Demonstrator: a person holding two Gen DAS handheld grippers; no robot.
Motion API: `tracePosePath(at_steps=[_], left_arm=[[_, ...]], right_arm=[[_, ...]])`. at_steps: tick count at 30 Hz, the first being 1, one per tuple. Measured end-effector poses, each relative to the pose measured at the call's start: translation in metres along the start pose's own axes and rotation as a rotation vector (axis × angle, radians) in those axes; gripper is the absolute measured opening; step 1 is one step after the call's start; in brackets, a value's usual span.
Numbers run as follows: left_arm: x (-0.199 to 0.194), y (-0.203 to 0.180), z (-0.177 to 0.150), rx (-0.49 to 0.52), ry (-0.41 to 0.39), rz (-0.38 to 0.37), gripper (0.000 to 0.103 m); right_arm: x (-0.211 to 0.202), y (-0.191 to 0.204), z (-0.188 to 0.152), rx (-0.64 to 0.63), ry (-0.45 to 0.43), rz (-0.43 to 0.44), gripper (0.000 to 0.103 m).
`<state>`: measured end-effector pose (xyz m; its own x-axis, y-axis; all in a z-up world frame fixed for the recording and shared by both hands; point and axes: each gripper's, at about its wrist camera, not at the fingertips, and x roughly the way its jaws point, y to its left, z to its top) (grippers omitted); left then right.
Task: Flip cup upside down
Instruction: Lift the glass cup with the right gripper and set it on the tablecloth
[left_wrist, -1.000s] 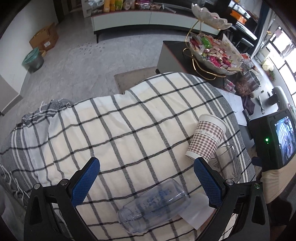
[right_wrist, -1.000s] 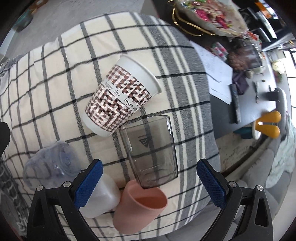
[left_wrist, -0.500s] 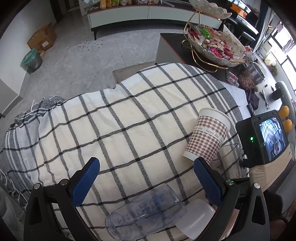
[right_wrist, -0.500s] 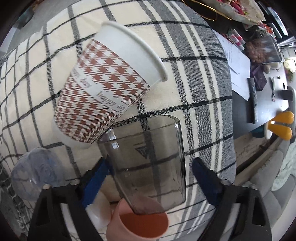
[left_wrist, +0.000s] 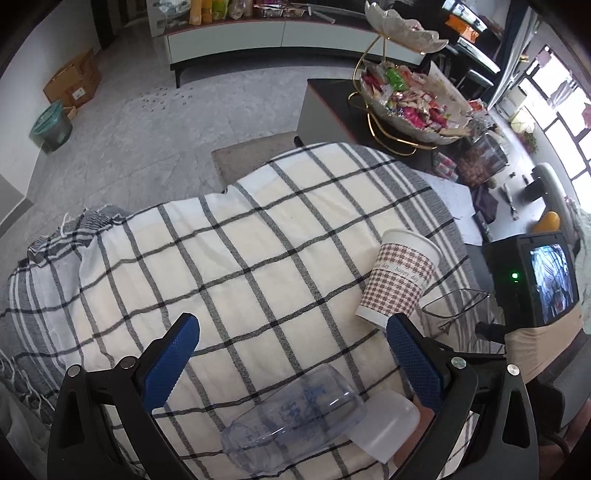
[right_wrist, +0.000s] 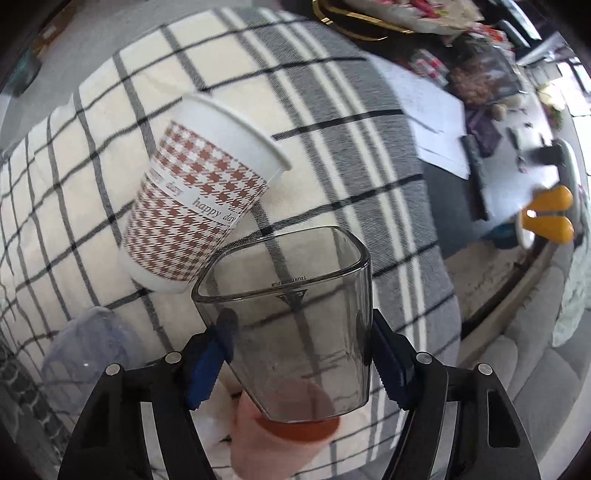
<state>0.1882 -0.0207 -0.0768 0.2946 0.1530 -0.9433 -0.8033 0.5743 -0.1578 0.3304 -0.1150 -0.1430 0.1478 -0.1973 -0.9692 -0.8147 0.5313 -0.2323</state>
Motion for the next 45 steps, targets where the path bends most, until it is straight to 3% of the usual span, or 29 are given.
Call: tracePosePath(at_steps=[8, 14, 22, 30, 36, 45], left_arm=[[-0.035, 0.024, 0.008, 0.072, -0.047, -0.054, 0.103], [-0.061, 0.053, 0.021, 0.220, -0.105, -0.109, 0.103], [-0.079, 0.098, 0.033, 0.516, -0.178, -0.163, 0.103], [-0.079, 0.146, 0.038, 0.724, -0.251, -0.236, 0.103], [-0.062, 0.170, 0.046, 0.740, -0.211, -0.281, 0.103], [-0.044, 0.191, 0.062, 0.713, -0.204, -0.293, 0.103]], right_arm=[[-0.053, 0.002, -0.029, 0.175, -0.044, 0.005, 0.071], [-0.083, 0.023, -0.063, 0.373, -0.064, 0.109, 0.071], [-0.090, 0.105, -0.109, 0.662, -0.062, 0.364, 0.071], [-0.056, 0.186, -0.135, 0.940, -0.038, 0.502, 0.071], [-0.035, 0.210, -0.134, 1.111, -0.034, 0.566, 0.072], [0.000, 0.223, -0.111, 1.225, 0.017, 0.541, 0.072]])
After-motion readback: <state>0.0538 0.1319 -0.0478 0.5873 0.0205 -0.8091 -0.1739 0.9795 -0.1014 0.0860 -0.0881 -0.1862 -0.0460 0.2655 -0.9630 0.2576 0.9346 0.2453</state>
